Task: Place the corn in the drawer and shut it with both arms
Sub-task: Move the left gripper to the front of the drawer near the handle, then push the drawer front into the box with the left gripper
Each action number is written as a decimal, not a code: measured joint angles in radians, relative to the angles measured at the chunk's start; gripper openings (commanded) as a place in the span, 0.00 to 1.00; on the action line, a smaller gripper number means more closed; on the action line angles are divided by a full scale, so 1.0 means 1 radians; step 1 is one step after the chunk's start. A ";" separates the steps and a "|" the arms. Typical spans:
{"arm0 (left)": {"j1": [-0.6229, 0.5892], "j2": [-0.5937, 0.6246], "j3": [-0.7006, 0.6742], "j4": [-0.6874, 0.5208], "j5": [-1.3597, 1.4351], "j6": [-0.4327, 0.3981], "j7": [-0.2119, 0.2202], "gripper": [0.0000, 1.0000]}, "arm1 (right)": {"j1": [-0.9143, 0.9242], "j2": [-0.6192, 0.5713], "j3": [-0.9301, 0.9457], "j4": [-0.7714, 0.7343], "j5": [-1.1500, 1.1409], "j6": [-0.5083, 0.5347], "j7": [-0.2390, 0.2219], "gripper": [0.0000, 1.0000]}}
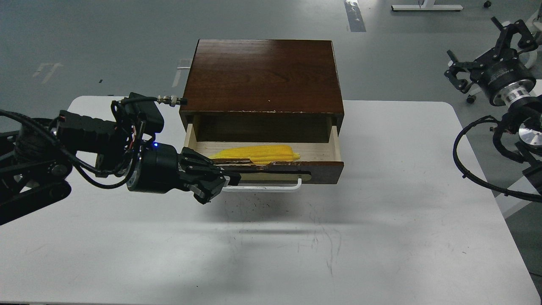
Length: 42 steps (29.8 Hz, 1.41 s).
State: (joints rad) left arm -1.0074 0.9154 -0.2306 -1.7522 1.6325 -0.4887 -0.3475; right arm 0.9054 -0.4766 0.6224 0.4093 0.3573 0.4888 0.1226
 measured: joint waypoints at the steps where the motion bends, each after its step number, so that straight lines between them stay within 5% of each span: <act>1: 0.004 -0.004 0.001 0.002 0.003 0.000 -0.001 0.00 | -0.002 0.002 0.000 -0.006 0.000 0.000 0.000 1.00; 42: 0.069 -0.129 -0.005 0.159 0.194 0.000 0.006 0.00 | -0.020 0.021 -0.002 -0.039 0.000 0.000 0.003 1.00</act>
State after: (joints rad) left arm -0.9379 0.7860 -0.2355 -1.5928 1.8265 -0.4887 -0.3418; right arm 0.8854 -0.4558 0.6206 0.3698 0.3574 0.4888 0.1255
